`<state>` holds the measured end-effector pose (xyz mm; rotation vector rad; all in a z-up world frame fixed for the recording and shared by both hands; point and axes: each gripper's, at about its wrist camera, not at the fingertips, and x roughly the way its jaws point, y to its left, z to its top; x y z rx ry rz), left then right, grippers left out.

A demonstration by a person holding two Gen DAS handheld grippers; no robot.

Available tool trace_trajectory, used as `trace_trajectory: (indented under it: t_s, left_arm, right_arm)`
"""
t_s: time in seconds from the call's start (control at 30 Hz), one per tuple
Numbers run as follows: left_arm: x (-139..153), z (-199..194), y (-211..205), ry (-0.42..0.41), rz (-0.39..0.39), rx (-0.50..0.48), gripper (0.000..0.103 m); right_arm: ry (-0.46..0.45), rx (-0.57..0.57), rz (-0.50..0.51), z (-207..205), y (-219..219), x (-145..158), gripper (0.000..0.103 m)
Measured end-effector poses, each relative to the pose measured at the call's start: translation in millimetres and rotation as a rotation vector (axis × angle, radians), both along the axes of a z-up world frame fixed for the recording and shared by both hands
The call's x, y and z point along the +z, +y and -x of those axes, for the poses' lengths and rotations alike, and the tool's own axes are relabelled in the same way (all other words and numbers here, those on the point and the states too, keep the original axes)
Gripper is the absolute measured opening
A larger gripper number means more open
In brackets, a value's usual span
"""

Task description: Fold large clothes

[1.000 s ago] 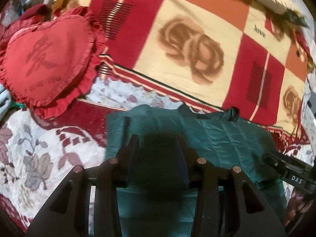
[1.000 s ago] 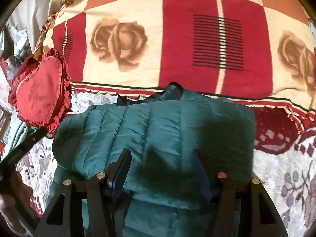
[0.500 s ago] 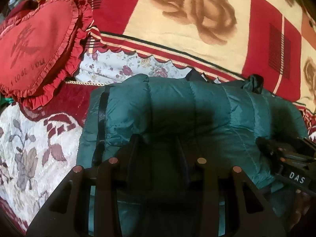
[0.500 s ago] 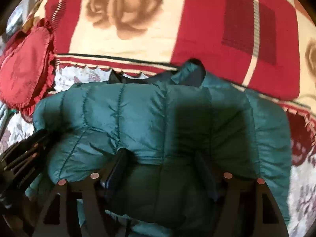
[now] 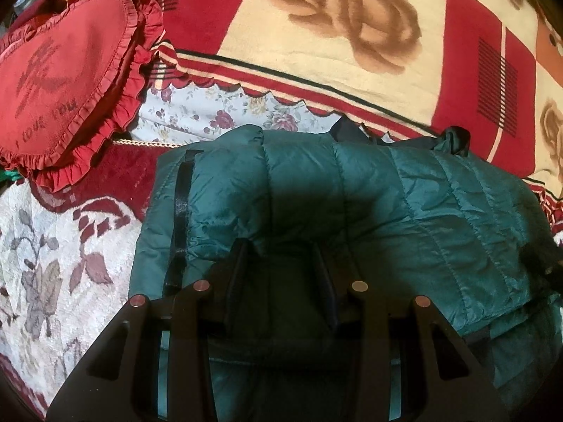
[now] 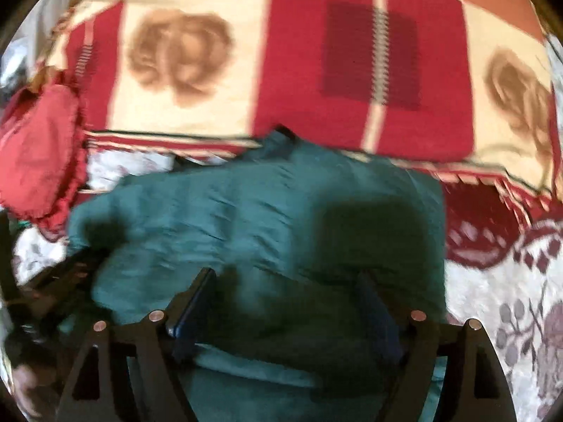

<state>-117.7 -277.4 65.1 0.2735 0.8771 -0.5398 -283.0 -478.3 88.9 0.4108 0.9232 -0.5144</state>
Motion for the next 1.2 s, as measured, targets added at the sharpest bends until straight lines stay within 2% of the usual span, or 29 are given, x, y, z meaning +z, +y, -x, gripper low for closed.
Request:
trace_trajectory:
  t_s: [0.1,0.2,0.3,0.47,0.63,0.77,0.9,0.97,1.1,1.2]
  left_arm:
    - [-0.9,-0.8,0.5,0.006,0.008,0.000,0.038]
    - [-2.9,-2.3,0.0,0.010,0.008,0.003,0.038]
    - [-4.2,-2.0,-1.0,0.001,-0.002,-0.003,0.038]
    - [-1.0,1.1,2.5,0.003,0.008,0.003,0.038]
    - [10.9,8.6,15.1,0.010,0.044,0.016,0.038]
    - [8.8,10.5,19.4,0.009,0.028,0.014,0.038]
    - [3.9,13.3,18.5,-0.007,0.011,0.006,0.038]
    - [2.8,13.9,17.8,-0.010,0.003,0.004,0.038]
    - [6.4,16.6,22.2,-0.013,0.009,-0.005,0.038]
    - [13.9,23.1,30.4,-0.017,0.016,-0.013,0.038]
  right_arm:
    - [0.009,0.012,-0.016,-3.5,-6.2,-15.1,0.081]
    - [0.025,0.006,0.001,-5.9,-3.0,-13.2,0.082]
    - [0.019,0.019,0.009,0.7,1.7,-0.6,0.082]
    - [-0.054,0.020,0.015,20.9,9.7,25.2,0.082]
    - [-0.110,0.067,0.010,6.7,25.4,37.9,0.082]
    - [-0.108,0.121,0.011,-23.0,47.1,27.5,0.078]
    - [0.017,0.172,0.044,-50.4,64.9,-8.2,0.078]
    - [0.035,0.174,0.092,-54.8,70.5,-16.1,0.078]
    - [0.004,0.168,0.034,-44.4,65.6,0.5,0.078]
    - [-0.033,0.164,0.015,-16.6,62.4,21.1,0.077]
